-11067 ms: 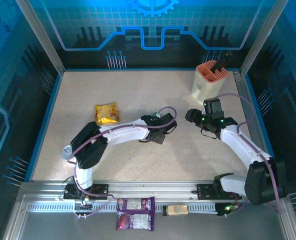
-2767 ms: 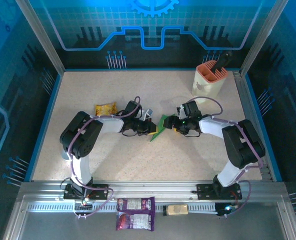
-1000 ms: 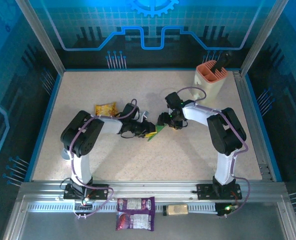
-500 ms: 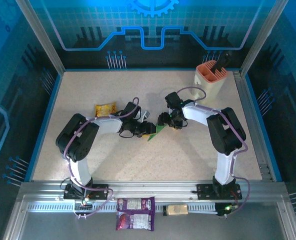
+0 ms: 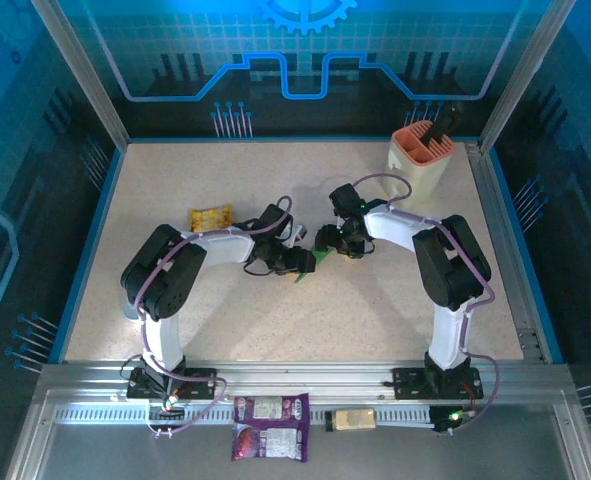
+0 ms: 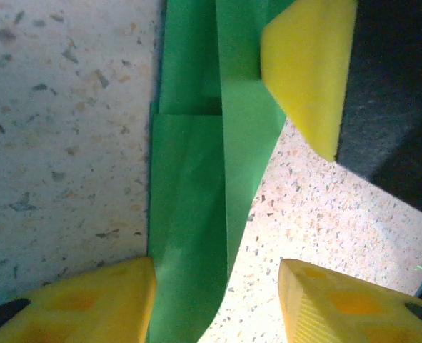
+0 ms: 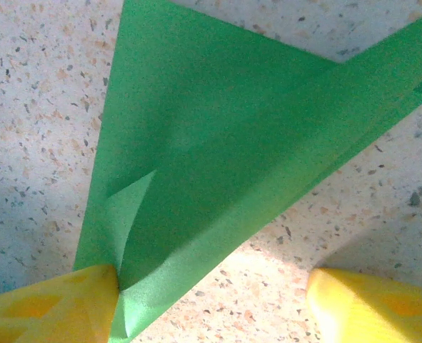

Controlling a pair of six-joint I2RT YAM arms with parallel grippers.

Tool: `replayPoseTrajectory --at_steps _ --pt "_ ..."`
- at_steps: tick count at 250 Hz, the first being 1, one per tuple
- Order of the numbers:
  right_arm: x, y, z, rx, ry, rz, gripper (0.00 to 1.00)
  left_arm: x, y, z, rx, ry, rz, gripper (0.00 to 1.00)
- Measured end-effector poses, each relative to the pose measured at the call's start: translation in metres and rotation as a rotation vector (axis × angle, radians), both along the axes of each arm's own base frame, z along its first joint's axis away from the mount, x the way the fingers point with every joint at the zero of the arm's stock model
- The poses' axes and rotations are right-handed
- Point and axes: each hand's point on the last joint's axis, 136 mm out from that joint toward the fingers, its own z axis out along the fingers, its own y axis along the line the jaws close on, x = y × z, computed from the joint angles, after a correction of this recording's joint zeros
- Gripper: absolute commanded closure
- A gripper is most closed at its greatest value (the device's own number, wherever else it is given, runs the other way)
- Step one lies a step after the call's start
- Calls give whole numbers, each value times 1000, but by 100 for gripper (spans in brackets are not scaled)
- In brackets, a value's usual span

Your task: Fold a paper plane with a square sheet of paper (pick it up from the middle)

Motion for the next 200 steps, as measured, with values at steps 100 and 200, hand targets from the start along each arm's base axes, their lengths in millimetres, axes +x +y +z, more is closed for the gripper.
replayPoseTrajectory --at_steps 100,200 --pt "0 0 0 3 3 -4 27 1 1 -3 23 -18 -14 61" --pt "1 -2 0 27 16 -10 29 4 6 -7 19 -10 14 75"
